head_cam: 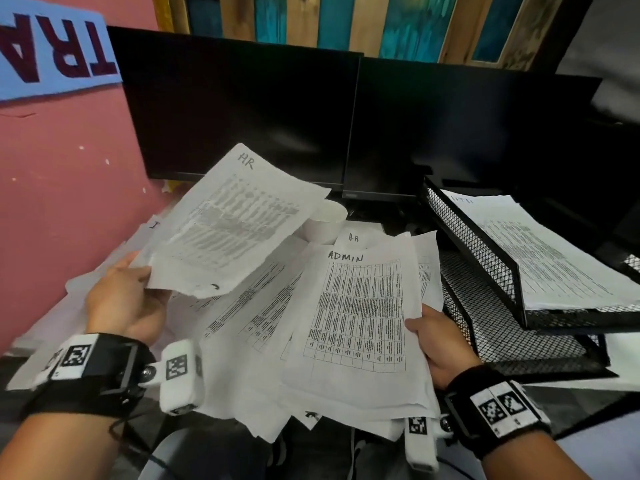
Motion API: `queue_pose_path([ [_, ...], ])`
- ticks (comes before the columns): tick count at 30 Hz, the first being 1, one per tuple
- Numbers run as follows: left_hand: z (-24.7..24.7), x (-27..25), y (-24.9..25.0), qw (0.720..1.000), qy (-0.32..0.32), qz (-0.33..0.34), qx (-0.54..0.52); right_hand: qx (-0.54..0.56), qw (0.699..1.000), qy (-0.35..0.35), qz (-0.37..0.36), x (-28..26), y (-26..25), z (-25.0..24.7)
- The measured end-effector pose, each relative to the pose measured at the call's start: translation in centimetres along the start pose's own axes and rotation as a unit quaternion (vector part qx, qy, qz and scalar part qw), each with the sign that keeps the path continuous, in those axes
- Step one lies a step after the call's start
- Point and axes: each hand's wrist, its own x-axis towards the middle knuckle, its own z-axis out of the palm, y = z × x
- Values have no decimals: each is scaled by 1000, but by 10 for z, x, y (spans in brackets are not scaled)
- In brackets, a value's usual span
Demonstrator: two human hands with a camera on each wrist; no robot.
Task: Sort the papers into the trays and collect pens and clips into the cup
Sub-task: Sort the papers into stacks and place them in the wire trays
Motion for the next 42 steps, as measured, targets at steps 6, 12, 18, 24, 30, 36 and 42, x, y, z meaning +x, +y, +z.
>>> queue_pose_path([
  [6,-2,-18,-45,980,-12,23,196,29,1000,12,5,-1,0,4],
  [12,1,-37,-79,911,-116,-50,392,131,991,7,8,-5,-3,7],
  [18,-2,-39,-92,749,-281,-80,595,133,990,-44,13,-6,-2,8],
  [24,7,-41,-95,658,-390,-115,633,-61,997,-14,-49,2,4,12],
  [30,26,-23,-84,686,-357,-68,630,-120,976,43,-178,-17,-42,2],
  [36,63,2,-111,691,-261,109,665,-109,938,108,-310,-36,-103,-3],
  [42,102,5,-161,539,-289,88,786,-78,933,122,-330,-31,-147,-3],
])
